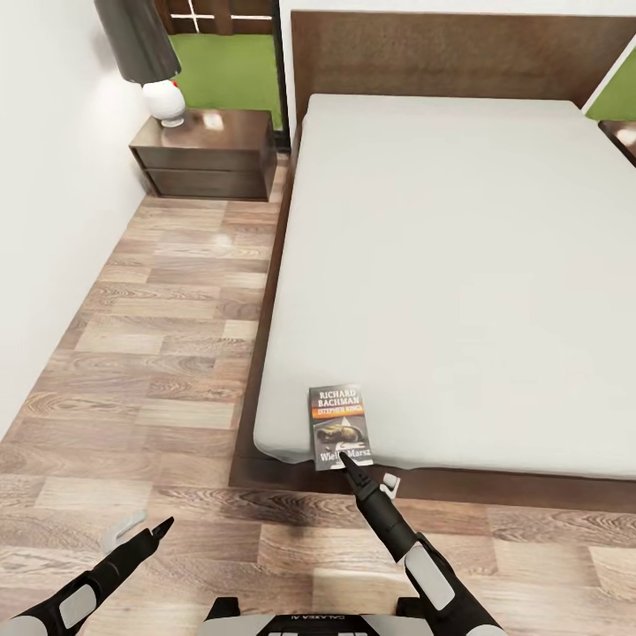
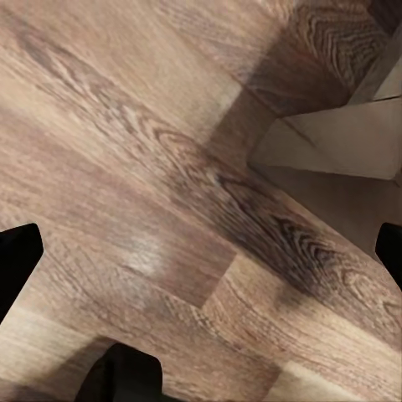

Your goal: In the bedroom, move the book from the bed onto either nightstand, and place the two sandals side by side next to the bed.

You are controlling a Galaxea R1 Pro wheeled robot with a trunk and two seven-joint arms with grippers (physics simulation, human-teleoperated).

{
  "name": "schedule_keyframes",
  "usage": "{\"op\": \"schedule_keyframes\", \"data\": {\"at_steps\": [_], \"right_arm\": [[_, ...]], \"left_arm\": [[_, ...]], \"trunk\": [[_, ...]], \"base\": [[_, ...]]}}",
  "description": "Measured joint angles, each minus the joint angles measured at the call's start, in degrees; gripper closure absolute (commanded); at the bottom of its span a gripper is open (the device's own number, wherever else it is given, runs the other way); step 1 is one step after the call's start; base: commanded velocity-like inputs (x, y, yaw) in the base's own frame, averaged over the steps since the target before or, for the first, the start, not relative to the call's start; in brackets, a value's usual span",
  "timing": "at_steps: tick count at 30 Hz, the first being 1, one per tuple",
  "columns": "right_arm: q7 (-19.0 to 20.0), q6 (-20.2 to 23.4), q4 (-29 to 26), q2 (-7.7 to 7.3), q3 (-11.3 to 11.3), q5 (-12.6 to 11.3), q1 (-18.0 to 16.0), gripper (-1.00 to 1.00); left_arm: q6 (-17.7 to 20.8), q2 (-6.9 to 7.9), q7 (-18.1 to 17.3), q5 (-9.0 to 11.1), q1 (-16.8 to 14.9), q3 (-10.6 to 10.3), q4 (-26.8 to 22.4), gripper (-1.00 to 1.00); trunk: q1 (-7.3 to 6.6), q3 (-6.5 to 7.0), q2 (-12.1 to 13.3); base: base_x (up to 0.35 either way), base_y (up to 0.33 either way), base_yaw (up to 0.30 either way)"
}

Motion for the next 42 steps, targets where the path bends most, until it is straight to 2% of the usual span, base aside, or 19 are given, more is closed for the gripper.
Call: {"op": "schedule_keyframes", "data": {"at_steps": [35,42], "right_arm": [[0.0,0.2,0.0,0.0,-0.1,0.0,0.0,-1.0],[0.0,0.1,0.0,0.0,-0.1,0.0,0.0,-1.0]], "left_arm": [[0.0,0.0,0.0,0.0,0.0,0.0,0.0,-1.0],[0.0,0.0,0.0,0.0,0.0,0.0,0.0,-1.0]], "trunk": [[0.44,-0.36,-0.8],[0.43,-0.36,-0.8]], "base": [[0.001,0.0,0.0],[0.153,0.0,0.0]]}}
